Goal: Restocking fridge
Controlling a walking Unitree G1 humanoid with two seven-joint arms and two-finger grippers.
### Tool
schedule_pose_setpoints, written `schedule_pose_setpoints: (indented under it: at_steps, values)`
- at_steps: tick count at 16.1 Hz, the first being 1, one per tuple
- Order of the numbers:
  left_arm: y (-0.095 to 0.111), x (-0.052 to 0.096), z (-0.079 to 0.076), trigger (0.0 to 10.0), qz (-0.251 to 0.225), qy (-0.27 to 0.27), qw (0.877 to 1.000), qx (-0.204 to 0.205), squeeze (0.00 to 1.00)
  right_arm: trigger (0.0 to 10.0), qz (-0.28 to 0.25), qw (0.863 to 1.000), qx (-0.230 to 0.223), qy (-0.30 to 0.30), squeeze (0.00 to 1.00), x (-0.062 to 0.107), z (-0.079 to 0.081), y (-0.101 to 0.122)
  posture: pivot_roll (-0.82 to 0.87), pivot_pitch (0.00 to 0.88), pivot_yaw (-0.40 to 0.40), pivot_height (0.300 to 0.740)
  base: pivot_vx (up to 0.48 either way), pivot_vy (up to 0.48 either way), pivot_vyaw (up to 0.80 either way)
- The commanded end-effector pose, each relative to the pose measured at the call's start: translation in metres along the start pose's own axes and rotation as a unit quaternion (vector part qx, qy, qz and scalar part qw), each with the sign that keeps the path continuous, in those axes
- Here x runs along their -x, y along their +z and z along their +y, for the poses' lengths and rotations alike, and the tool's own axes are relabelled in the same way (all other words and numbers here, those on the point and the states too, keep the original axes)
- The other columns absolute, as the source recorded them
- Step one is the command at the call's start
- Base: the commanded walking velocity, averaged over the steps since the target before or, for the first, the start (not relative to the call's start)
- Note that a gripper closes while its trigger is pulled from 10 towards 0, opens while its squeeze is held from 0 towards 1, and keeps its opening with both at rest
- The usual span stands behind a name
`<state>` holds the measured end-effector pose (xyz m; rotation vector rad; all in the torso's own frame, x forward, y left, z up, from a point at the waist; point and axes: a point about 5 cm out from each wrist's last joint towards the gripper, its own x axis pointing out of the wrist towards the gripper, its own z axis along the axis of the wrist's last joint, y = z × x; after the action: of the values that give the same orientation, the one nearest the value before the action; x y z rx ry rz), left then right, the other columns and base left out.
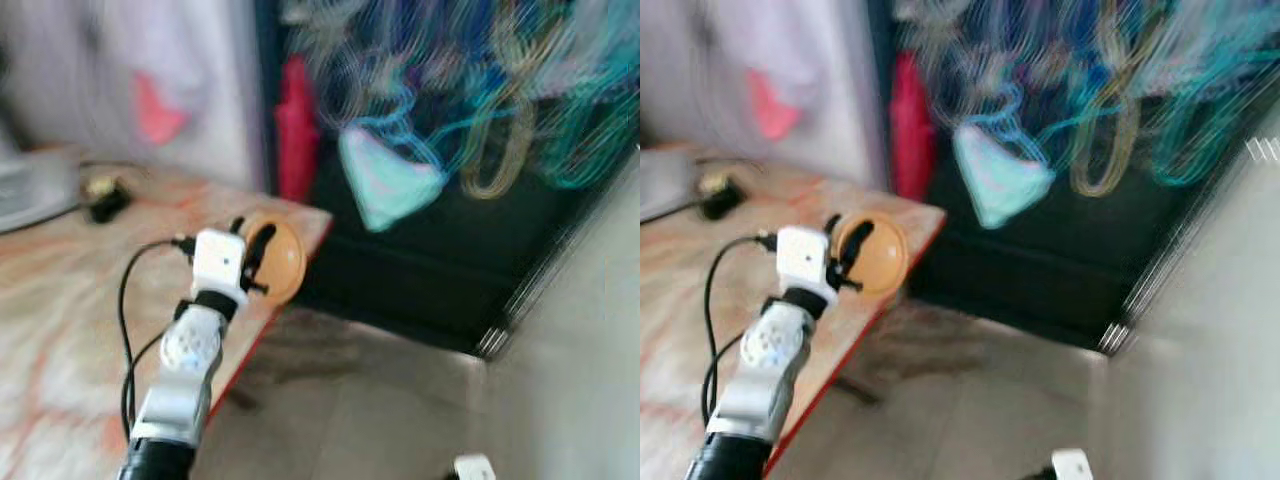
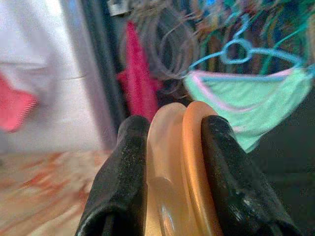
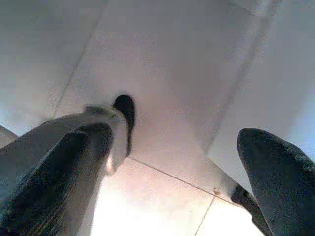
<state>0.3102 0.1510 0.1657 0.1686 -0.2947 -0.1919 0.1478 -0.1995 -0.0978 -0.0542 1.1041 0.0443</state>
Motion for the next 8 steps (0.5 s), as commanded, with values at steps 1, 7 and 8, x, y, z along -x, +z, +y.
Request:
schedule_pose_setpoints:
  at_steps: [1,7,8]
  values:
    - [0.0011,-0.0004,0.0052,10.0,-0.004,0.009,1.0,0.002,0.0,10.0,0.002,1.0,-0.002,0.002,0.0,-0.0001,0.0013,-0.0011,0.01,0.0,0.017,0.74,0.0,0.0,-0.8]
    - [-0.0014,-0.0004,0.006,10.0,0.0,0.006,1.0,0.001,0.0,10.0,0.001,1.0,-0.003,0.002,0.0,-0.0001,0.0023,-0.0015,0.0,0.0,0.024,0.74,0.0,0.0,-0.8]
    - [-0.0035,0.0001,0.0061,10.0,0.005,0.004,1.0,0.0,0.0,10.0,0.002,1.0,-0.005,0.003,0.0,-0.0003,0.0033,-0.0017,0.0,0.0,0.028,0.74,0.0,0.0,-0.8]
